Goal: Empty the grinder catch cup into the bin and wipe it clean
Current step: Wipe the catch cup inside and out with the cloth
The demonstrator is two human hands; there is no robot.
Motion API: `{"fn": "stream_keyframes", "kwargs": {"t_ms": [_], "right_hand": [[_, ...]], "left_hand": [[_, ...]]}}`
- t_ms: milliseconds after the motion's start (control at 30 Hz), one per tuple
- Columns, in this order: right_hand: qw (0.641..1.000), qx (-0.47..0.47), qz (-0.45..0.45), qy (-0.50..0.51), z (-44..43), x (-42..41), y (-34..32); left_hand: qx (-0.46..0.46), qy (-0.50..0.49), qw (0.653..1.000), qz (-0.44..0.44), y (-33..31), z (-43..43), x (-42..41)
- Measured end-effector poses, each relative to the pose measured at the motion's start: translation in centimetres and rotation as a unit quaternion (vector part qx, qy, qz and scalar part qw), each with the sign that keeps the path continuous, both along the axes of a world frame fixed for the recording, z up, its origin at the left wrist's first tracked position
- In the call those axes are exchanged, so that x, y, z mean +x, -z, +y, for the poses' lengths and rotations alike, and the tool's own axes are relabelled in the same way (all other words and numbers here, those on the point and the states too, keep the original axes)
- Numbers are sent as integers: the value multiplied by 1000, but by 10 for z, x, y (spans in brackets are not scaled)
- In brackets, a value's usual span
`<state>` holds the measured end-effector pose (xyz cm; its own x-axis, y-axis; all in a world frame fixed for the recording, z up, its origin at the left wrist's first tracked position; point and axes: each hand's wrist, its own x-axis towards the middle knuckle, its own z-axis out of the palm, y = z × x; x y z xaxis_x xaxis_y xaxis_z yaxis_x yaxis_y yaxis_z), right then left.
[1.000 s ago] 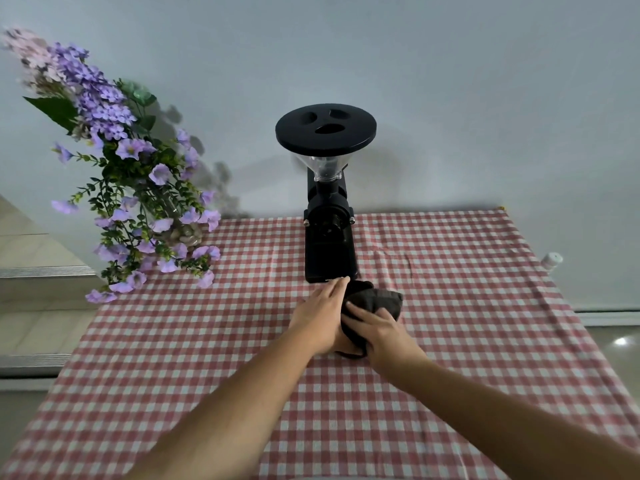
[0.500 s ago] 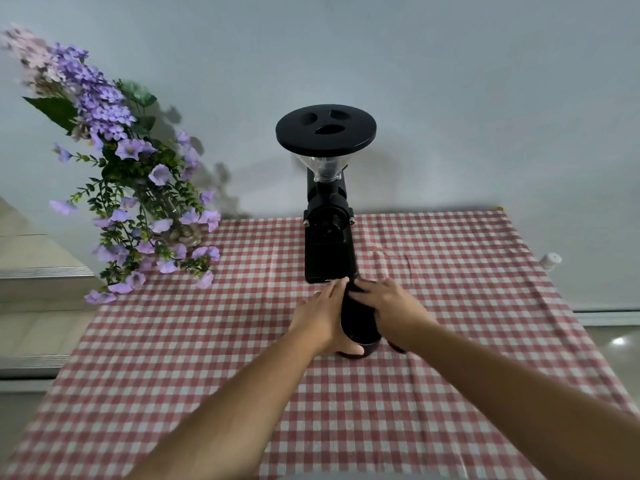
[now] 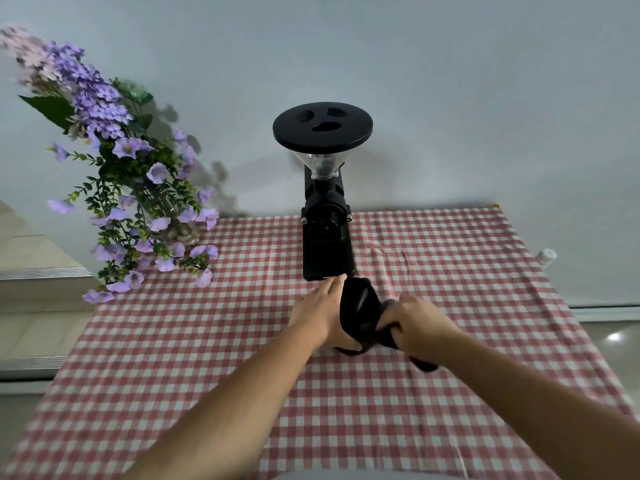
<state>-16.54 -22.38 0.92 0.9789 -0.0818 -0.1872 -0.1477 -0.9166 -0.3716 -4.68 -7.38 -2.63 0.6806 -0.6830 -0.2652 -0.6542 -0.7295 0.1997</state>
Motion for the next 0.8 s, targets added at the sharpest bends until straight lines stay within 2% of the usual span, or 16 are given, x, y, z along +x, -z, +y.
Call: {"fn": "stream_keyframes", "kwargs": {"t_ms": [133, 167, 267, 333, 567, 633, 767, 800], "right_hand": [[981, 54, -166, 87, -7, 25, -19], [983, 44, -164, 75, -2, 28, -18], [999, -36, -16, -3, 17, 22, 6], [998, -46, 31, 15, 24, 10, 22], [988, 100, 8, 115, 24, -21, 33], [970, 161, -20, 183, 16, -15, 21], [863, 335, -136, 353, 9, 10, 1], [858, 343, -149, 351, 14, 14, -1]], "left_hand": [[-40, 15, 999, 5, 3, 4, 2], [-43, 12, 999, 1, 3, 3, 1], [-17, 2, 1000, -18, 0, 2, -1], [-17, -3, 1000, -13, 1, 1, -1], [-22, 3, 999, -23, 4, 3, -1], [-24, 1, 1000, -19, 7, 2, 3], [-43, 11, 999, -4, 8, 0, 5], [-46, 16, 999, 6, 8, 0, 4]]}}
